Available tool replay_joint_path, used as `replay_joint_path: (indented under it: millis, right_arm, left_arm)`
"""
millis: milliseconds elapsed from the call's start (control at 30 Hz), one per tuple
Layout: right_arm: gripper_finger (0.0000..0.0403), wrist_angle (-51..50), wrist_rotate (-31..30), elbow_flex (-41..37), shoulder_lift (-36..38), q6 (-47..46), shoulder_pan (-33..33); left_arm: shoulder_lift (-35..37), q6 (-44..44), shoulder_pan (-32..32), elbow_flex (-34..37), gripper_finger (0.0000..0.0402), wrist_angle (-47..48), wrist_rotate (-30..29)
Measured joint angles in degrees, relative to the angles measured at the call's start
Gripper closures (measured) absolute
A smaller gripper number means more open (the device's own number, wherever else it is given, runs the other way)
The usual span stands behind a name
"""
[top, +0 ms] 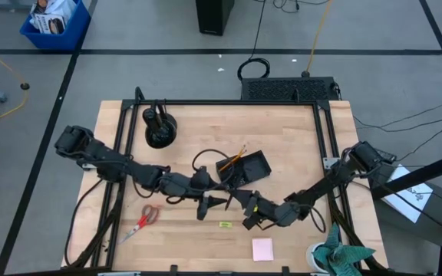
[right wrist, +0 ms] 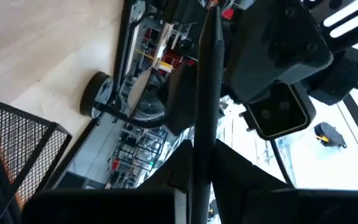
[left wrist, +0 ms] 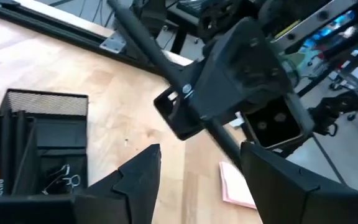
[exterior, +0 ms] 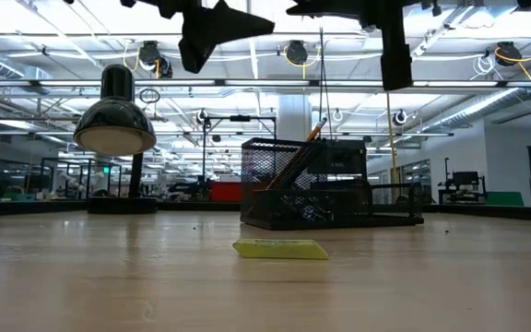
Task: Pick and place office supplies into organizer
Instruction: Put the black pen into the black desk organizer
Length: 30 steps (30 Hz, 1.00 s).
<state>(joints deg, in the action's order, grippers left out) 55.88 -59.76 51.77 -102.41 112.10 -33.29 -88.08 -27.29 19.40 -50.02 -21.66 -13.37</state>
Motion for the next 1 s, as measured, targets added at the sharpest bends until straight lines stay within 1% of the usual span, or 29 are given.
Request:
replay_joint_path:
  millis: [67,233,433,567,767,867,1000]
  right_arm:
    - [0.0375,-0.52,0.47,0.02,0.00,0.04,0.34]
    - [0.0374,0.02,2.92,0.00,0.00,0.68,1.35]
    - [0.0375,-0.19,5.83,0.00,-0.02,0.84,2.25]
    - [0.0374,0.16,7.58,0.00,-0.02,0.97,2.71]
    - [0.0375,0.23,7.41,0.26,-0.01,0.54,3.11]
    - [0.0374,-0.04,8.14,0.26,-0.02,0.47,3.10]
    - [0.0371,-0.72,8.38,0.23,-0.02,0.73,2.92]
  left_arm:
    - [-0.10,-0.07,-0.36,0.00,0.0180,0.16,0.39]
    - [-0.67,-0.95,-1.41,0.00,0.0190,-0.77,4.32]
    - [-0.74,0.23,-1.50,0.00,0.0201,-2.03,4.83]
    - [-0.76,1.09,-1.68,0.00,0.0216,-2.14,4.79]
    - [-0.69,2.03,-1.75,0.00,0.0253,-2.11,4.75]
    - [-0.69,2.77,-1.70,0.09,0.0282,-2.05,5.04]
    - [-2.06,3.42,-1.66,0.16,0.0326,-3.45,6.91]
